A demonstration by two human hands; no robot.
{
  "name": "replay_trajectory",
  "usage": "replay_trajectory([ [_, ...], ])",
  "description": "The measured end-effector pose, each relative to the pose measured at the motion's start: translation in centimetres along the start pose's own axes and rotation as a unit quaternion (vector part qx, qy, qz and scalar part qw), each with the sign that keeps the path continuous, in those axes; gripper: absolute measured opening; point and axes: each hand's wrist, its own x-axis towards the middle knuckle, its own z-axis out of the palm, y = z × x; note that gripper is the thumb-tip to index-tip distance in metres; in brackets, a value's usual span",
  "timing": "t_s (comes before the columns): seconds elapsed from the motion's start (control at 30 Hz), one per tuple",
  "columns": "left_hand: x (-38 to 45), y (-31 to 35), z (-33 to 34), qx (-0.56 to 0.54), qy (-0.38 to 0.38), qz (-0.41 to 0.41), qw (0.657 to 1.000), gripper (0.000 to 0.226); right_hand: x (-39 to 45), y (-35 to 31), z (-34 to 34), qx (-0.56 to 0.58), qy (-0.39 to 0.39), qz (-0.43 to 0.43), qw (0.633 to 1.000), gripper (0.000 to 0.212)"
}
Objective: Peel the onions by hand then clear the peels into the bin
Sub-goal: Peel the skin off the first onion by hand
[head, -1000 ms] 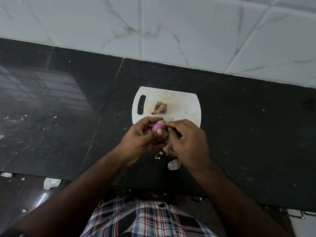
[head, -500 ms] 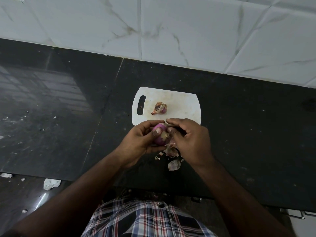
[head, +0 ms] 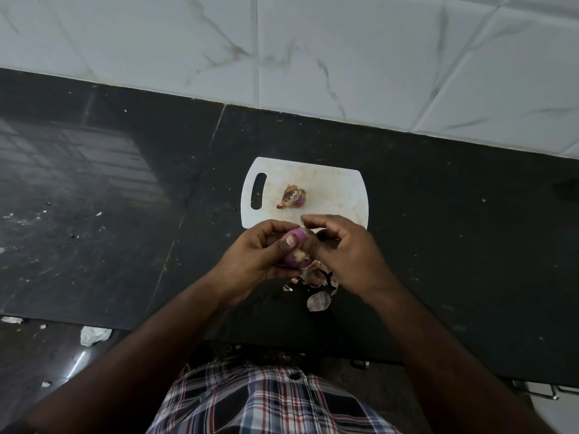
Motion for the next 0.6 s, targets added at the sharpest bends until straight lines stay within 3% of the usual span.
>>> replay_trajectory([
  [0.33,0.46,-0.02,-0.19,0.017,-0.033,0.049,0.998,0.029,0.54,0.09,-0.42,0.070,0.048,0.011,0.996,0.020],
  [0.4,0.45,0.13,-0.23,0.013,-0.032,0.048,0.998,0.030,0.56,-0.05,-0.59,0.113,0.027,0.037,0.993,0.011],
  [0.47,0.51,0.16,-0.45,0.013,-0.038,0.049,0.998,0.030,0.40,-0.20,-0.56,0.155,-0.009,0.056,0.986,0.021],
  [0.6,0.48,-0.12,-0.80,-0.003,-0.052,0.054,0.997,0.029,0.39,-0.29,-0.25,0.182,-0.001,0.050,0.982,0.016],
])
